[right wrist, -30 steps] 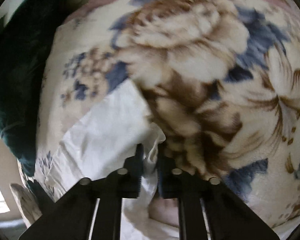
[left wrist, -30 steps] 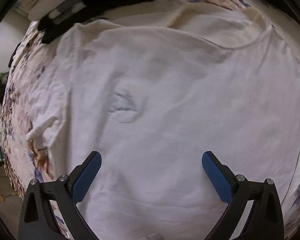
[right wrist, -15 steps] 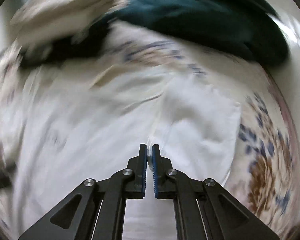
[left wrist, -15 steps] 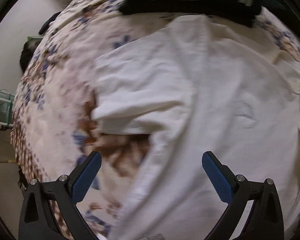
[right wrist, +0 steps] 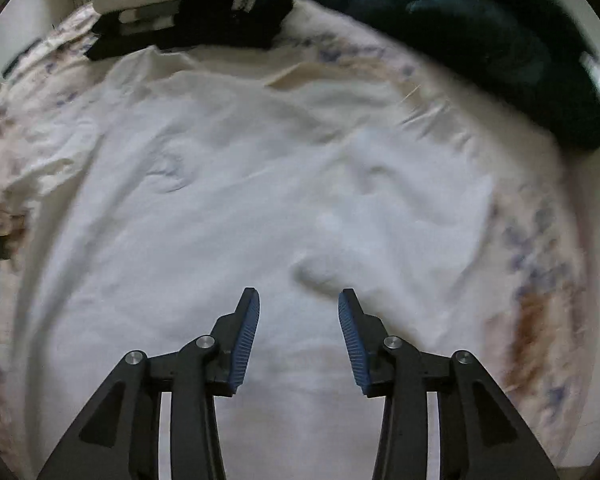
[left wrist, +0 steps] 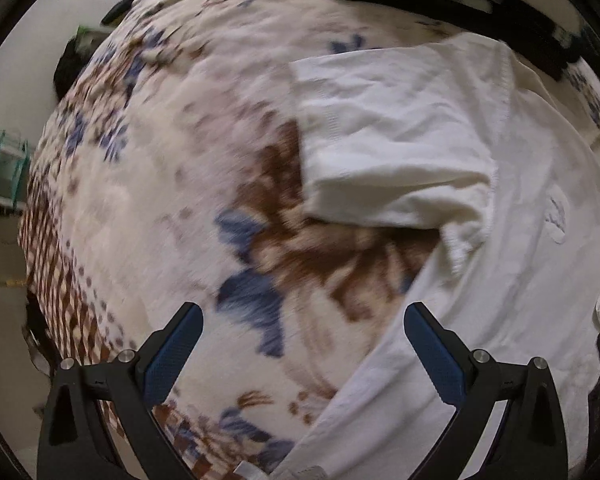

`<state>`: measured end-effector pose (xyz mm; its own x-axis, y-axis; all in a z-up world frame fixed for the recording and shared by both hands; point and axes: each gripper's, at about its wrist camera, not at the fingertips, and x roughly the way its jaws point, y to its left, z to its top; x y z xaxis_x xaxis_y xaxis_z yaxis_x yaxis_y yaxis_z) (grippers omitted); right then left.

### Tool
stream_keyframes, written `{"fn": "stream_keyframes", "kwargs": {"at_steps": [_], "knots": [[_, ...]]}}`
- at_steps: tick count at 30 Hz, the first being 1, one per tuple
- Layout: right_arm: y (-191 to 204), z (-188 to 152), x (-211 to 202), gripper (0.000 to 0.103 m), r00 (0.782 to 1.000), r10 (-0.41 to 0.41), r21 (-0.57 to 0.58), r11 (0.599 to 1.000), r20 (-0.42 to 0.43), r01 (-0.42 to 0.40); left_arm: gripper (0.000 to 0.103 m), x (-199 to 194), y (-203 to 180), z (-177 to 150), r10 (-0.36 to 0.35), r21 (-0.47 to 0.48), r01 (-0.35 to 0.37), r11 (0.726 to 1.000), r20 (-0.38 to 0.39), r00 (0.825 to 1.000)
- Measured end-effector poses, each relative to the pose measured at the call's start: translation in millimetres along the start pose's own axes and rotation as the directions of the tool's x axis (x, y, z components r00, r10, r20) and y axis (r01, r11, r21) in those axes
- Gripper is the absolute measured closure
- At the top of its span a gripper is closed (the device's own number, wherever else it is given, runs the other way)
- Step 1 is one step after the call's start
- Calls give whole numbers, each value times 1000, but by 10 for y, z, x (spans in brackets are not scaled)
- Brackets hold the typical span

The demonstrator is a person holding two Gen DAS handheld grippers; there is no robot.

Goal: Fold small clothes

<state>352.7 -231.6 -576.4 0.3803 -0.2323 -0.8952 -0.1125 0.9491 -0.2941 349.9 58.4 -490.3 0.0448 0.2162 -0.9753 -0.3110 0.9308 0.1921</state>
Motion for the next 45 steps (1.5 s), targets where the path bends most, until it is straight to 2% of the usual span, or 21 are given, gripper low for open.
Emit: {"fn": "stream_keyframes", "kwargs": {"at_steps": [2, 4, 5, 7, 9, 11, 13, 15, 18, 19, 20, 22, 24, 26, 27, 29, 32, 36, 39, 43, 45], "knots": [[-6, 57, 118, 59, 999, -19, -15, 1000, -27, 18, 0, 34, 188, 5, -47, -68, 46, 997, -17, 999], [-127, 95, 183, 59, 997, 31, 81, 996, -66, -25, 0, 157, 378, 37, -170, -171, 158, 973, -60, 984], [-153, 100, 209, 59, 996, 40, 114, 993, -78, -31, 0, 262, 476, 62, -273, -245, 244, 938, -91, 958], [-221, 150, 296, 59, 994, 43, 161, 987, -99, -26, 1, 443, 653, 95, -453, -419, 379, 825, -89, 887], [-307, 98, 356, 59, 989, 65, 231, 972, -131, -33, 3, 559, 746, 133, -556, -535, 453, 713, -38, 831], [-334, 77, 351, 59, 983, 80, 291, 956, -166, -29, 4, 633, 759, 207, -611, -597, 497, 630, 13, 791], [-400, 2, 386, 59, 978, 91, 345, 938, -189, -21, 14, 689, 715, 313, -620, -616, 513, 598, 50, 783], [-486, -58, 424, 59, 974, 95, 382, 924, -208, -9, 30, 751, 647, 429, -599, -616, 509, 601, 75, 797], [-591, -152, 421, 59, 971, 96, 420, 908, -217, 3, 81, 821, 532, 557, -560, -613, 479, 628, 71, 826], [-620, -186, 416, 59, 971, 97, 429, 903, -218, 6, 93, 807, 514, 586, -557, -615, 485, 621, 88, 826], [-634, -202, 400, 59, 971, 95, 435, 900, -221, 11, 93, 769, 528, 620, -558, -611, 509, 606, 129, 820], [-697, -253, 406, 59, 970, 93, 449, 893, -226, 19, 94, 598, 532, 709, -509, -570, 524, 633, 203, 836], [-762, -280, 419, 59, 967, 96, 460, 888, -234, 23, 94, 274, 420, 811, -441, -450, 525, 722, 285, 851], [-774, -298, 392, 59, 966, 96, 468, 884, -239, 28, 94, -41, 178, 862, -394, -294, 498, 816, 347, 851], [-792, -314, 387, 59, 966, 98, 472, 881, -241, 29, 94, -214, -32, 849, -389, -184, 479, 858, 376, 841], [-836, -355, 368, 59, 964, 98, 482, 876, -245, 34, 94, -431, -417, 753, -396, 3, 429, 903, 391, 831], [-914, -425, 351, 59, 961, 102, 497, 867, -259, 42, 94, -472, -1071, 453, -447, 237, 386, 891, 320, 835], [-1045, -507, 331, 59, 953, 124, 523, 851, -275, 41, 92, -189, -1550, 4, -446, 415, 338, 845, 199, 873], [-1146, -514, 337, 59, 948, 168, 548, 836, -270, 8, 90, -1, -1551, -156, -451, 413, 372, 831, 108, 886], [-1249, -390, 309, 59, 937, 265, 596, 798, -226, -82, 62, 60, -1295, -255, -508, 339, 470, 815, 28, 861], [-1290, -226, 274, 58, 927, 337, 622, 765, -167, -166, 47, -18, -1223, -190, -514, 292, 482, 826, 39, 857]]}}
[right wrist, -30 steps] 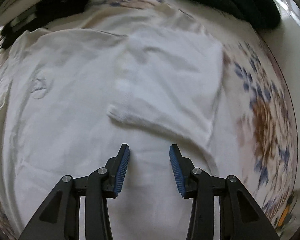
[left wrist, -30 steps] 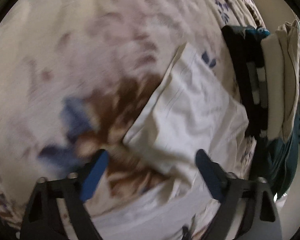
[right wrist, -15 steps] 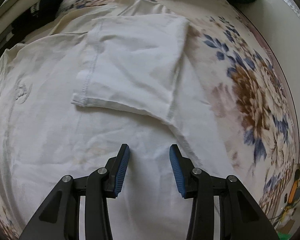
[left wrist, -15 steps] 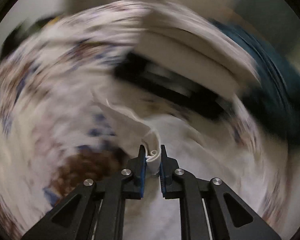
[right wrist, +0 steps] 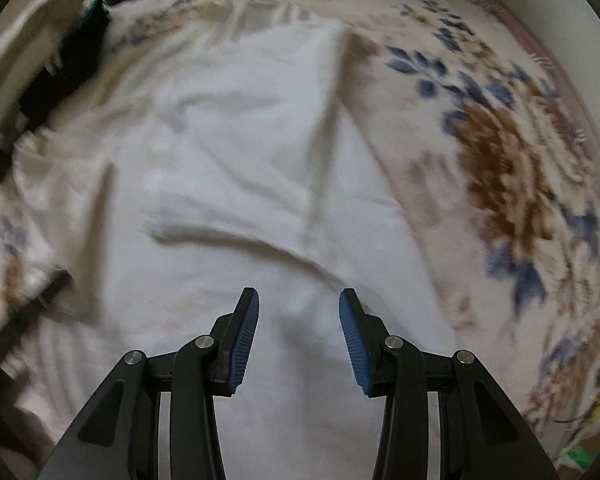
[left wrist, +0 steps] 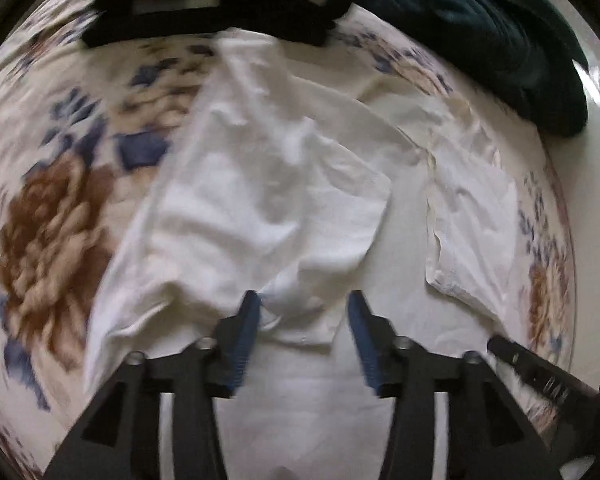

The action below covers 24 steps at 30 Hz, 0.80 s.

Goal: Fold small clothes

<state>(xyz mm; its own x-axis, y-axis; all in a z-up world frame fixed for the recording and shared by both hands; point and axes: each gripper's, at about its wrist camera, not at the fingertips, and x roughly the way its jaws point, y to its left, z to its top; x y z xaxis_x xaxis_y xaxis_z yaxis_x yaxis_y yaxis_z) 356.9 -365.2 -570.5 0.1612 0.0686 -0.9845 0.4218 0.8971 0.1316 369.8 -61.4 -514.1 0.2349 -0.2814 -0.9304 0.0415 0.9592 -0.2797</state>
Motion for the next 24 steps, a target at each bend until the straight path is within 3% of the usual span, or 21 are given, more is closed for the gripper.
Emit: {"fn": "stream_keyframes", "kwargs": {"at_steps": [1, 2, 5, 8, 10, 13, 14, 16, 24], "knots": [[59, 76, -32, 53, 999, 43, -3, 999, 6, -43, 36, -81, 80, 21, 10, -29, -10, 1000, 10, 1000], [133, 163, -53, 52, 996, 88, -4, 996, 11, -88, 33, -164, 119, 67, 16, -49, -15, 999, 23, 1000], [416, 451, 42, 50, 974, 225, 0, 974, -9, -225, 31, -353, 267, 217, 111, -121, -98, 988, 108, 988], [765, 719, 297, 50, 965, 262, -38, 964, -31, -263, 31, -455, 440, 339, 257, -139, -236, 962, 168, 952], [962, 865, 519, 50, 964, 259, -59, 963, -65, -263, 31, -441, 576, 415, 326, -161, -301, 940, 161, 932], [1142, 907, 765, 52, 965, 240, -64, 967, -109, -248, 31, -364, 736, 513, 338, -213, -305, 928, 139, 931], [1177, 904, 773, 56, 968, 235, -73, 968, -91, -242, 31, -354, 763, 533, 344, -223, -310, 924, 134, 929], [1235, 867, 712, 95, 975, 214, -103, 970, -65, -220, 31, -345, 810, 555, 348, -236, -312, 920, 131, 928], [912, 881, 253, 103, 979, 173, -43, 985, 112, -169, 31, -136, 697, 806, 320, -224, -289, 931, 116, 940]]}}
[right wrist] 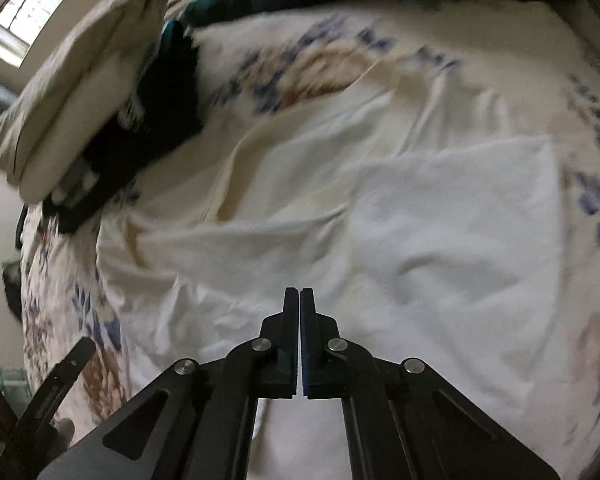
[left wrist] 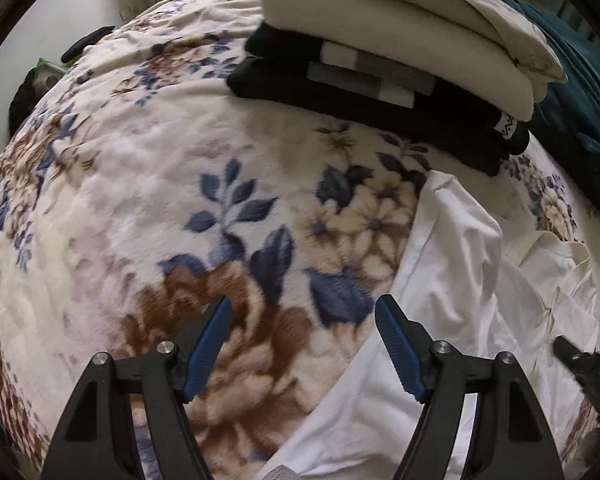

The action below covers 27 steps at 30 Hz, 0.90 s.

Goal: Fold small clothes

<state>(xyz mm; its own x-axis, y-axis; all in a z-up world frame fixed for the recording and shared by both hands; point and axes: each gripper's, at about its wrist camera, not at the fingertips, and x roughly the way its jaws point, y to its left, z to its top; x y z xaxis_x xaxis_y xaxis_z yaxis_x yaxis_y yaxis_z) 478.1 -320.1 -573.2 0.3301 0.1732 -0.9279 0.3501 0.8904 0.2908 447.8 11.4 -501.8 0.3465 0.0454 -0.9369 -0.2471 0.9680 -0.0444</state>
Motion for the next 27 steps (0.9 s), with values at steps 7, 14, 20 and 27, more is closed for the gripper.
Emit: {"fn": "stream_keyframes", "kwargs": {"at_steps": [7, 14, 20, 27], "knots": [[-167, 122, 289, 57, 941, 248, 192, 960, -230, -206, 31, 49, -15, 48, -5, -2, 5, 1000, -8, 1000], [85, -142, 483, 98, 971, 138, 153, 982, -195, -109, 31, 90, 93, -5, 22, -1, -22, 1000, -36, 999], [30, -63, 57, 100, 1000, 15, 125, 992, -21, -12, 31, 107, 77, -27, 23, 16, -23, 1000, -38, 999], [-22, 149, 149, 94, 989, -68, 57, 995, -134, 76, 31, 185, -56, -31, -10, 4, 10, 1000, -60, 998]]}}
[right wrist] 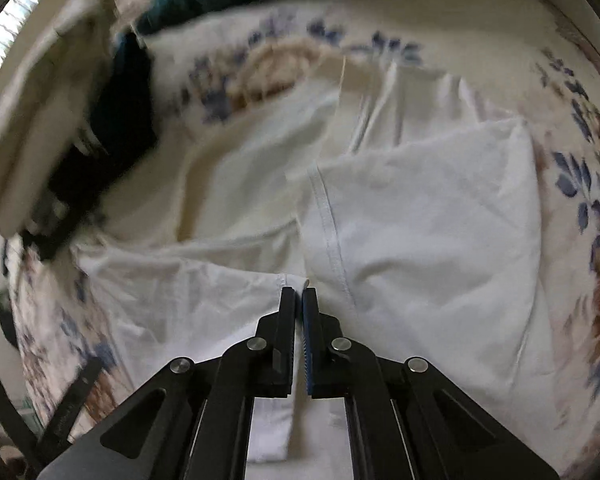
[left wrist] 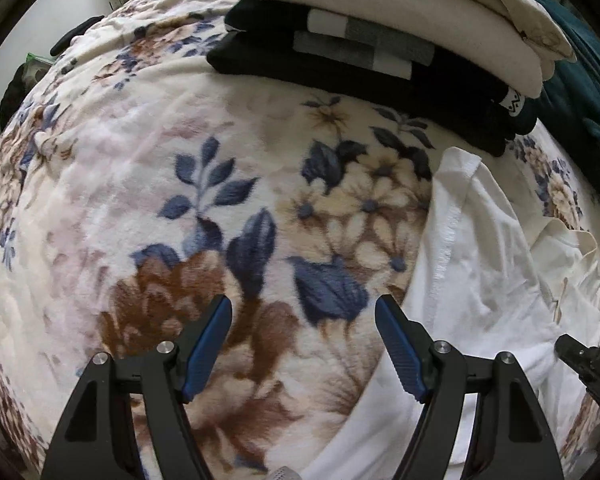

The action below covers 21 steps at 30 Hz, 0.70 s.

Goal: Fold small clothes

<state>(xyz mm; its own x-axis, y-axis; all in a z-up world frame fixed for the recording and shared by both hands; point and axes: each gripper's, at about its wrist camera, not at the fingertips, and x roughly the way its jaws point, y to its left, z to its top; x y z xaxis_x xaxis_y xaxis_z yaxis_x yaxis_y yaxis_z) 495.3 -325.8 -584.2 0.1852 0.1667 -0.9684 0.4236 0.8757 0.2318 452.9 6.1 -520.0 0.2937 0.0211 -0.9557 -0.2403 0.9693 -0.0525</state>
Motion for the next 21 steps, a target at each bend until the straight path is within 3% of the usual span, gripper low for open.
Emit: {"fn": "stream_keyframes", "kwargs": {"at_steps": [2, 3, 4, 6, 8, 10, 12, 14, 15, 18, 19, 21], "knots": [[78, 69, -118, 72, 999, 43, -15, 999, 23, -43, 31, 34, -37, 13, 1, 2, -1, 1000, -1, 1000], [156, 113, -182, 59, 994, 108, -21, 994, 30, -108, 31, 63, -55, 22, -2, 1, 2, 1000, -6, 1000], [243, 143, -202, 53, 989, 147, -37, 989, 26, -146, 31, 87, -74, 26, -6, 0, 6, 1000, -12, 1000], [601, 240, -157, 53, 975, 220, -129, 966, -31, -223, 31, 166, -99, 36, -11, -8, 11, 1000, -25, 1000], [980, 300, -52, 53, 970, 229, -240, 940, -79, -241, 31, 230, -97, 53, -6, -11, 5, 1000, -34, 999], [1429, 328, 163, 53, 960, 218, -374, 887, -174, -269, 31, 276, -87, 66, 0, -10, 0, 1000, -39, 999], [1812, 336, 405, 53, 964, 135, -497, 835, -227, -235, 31, 288, -84, 45, 2, -5, -3, 1000, -34, 999], [2063, 407, 577, 53, 985, 29, -585, 801, -172, -125, 31, 303, -85, 39, 1, 1, -1, 1000, -32, 999], [2095, 514, 643, 53, 993, -13, -584, 809, -115, -57, 31, 309, -76, 33, 0, 4, 0, 1000, -31, 1000], [2003, 829, 717, 53, 997, -74, -490, 870, -31, 49, 31, 357, -76, 54, -7, 9, 8, 1000, -30, 1000], [1960, 904, 703, 53, 997, -76, -462, 885, -27, 55, 31, 361, -85, 47, -11, 11, 12, 1000, -31, 999], [1905, 949, 559, 53, 999, -3, -423, 906, -46, -16, 31, 364, -71, 49, -21, 14, 22, 1000, -36, 999]]}}
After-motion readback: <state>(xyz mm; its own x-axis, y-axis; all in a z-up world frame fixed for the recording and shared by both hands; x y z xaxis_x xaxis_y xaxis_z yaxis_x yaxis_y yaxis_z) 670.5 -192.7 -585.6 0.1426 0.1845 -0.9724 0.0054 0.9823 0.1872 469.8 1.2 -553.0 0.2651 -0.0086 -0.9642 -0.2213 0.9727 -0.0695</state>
